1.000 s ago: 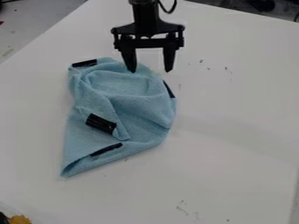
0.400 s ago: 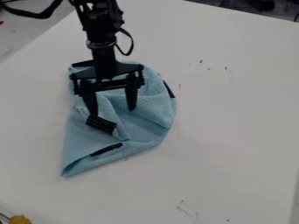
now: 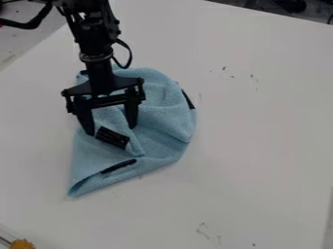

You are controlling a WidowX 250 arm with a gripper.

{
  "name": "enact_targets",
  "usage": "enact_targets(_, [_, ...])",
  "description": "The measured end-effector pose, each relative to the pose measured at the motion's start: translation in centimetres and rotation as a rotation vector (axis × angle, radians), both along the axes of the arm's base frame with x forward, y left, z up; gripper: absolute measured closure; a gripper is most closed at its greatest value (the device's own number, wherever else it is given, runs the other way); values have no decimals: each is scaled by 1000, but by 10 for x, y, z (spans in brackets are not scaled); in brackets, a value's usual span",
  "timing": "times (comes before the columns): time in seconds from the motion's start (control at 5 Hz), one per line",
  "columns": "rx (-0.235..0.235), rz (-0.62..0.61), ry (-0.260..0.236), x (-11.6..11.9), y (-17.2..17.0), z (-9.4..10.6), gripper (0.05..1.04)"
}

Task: Unfold the cloth from top right to bottom left

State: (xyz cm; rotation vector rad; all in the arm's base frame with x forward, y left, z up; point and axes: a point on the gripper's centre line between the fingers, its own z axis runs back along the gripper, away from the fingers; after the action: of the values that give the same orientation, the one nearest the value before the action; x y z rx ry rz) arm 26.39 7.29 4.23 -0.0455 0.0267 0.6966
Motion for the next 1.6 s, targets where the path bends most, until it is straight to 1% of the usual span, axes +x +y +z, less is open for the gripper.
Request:
enact_targets(0.2, [-10,-1,0,-2,6,-1,83])
enact_targets(0.4, [-42,6,10,-2,8,-11,83])
enact_targets(0.8, [-87,-32,5,7,15,-26,83])
enact_targets(1.0, [-92,-49,4,10,17,-29,83])
enact_targets(1.2, [-89,-48,-5,13,19,-27,134])
enact_targets(1.4, [-94,-48,4,12,19,-29,414])
enact_targets(1.6, [-95,-59,2,15,19,-26,701])
